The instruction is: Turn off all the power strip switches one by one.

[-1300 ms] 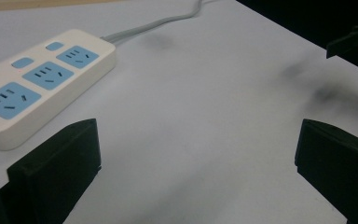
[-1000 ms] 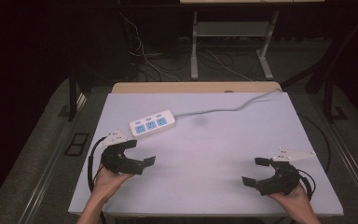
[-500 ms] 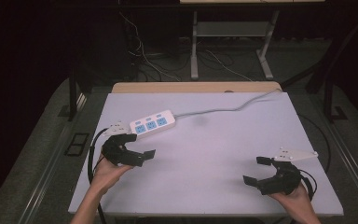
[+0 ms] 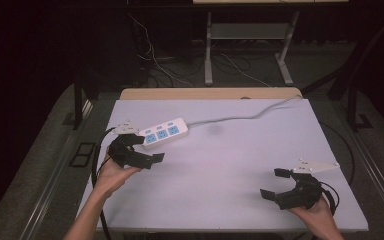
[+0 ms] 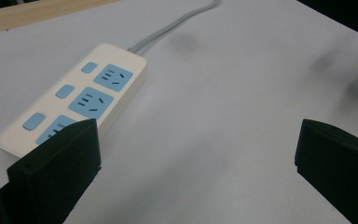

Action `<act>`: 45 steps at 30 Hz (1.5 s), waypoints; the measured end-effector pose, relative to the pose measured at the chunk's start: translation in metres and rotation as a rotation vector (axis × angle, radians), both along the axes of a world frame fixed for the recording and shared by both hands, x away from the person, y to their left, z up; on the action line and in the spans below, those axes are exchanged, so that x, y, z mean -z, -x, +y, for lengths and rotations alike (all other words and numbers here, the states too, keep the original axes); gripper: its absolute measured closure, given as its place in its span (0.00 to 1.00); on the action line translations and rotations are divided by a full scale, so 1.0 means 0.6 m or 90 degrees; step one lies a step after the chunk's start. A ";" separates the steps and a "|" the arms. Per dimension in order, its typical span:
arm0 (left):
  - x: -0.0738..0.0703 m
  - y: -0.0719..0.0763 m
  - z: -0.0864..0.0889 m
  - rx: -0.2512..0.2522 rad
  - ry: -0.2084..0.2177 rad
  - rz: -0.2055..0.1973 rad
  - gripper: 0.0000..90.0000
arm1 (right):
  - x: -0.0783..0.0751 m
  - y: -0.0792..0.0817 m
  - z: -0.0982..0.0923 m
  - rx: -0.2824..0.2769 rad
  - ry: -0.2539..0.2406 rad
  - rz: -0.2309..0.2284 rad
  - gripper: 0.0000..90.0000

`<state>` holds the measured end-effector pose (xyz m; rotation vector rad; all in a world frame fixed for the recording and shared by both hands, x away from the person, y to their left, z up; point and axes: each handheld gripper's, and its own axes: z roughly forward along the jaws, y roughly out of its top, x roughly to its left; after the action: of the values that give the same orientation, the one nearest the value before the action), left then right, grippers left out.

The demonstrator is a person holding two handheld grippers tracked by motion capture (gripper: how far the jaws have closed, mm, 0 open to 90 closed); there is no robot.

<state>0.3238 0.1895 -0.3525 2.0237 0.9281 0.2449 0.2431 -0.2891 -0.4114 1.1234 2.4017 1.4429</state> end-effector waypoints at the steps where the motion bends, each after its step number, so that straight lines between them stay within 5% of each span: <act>1: -0.001 -0.002 0.000 -0.001 -0.001 0.001 0.00 | 0.000 0.000 0.000 0.000 0.000 0.000 0.03; 27: -0.028 -0.070 0.015 -0.011 -0.057 0.014 0.00 | 0.001 0.001 -0.003 0.004 -0.003 0.002 0.03; 45: -0.013 -0.116 0.031 -0.051 -0.071 0.032 0.10 | 0.002 0.000 -0.002 0.000 -0.002 0.005 0.03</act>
<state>0.3933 0.2079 -0.3444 2.1054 1.0477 0.2968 0.2433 -0.2901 -0.4128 1.1322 2.4059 1.4451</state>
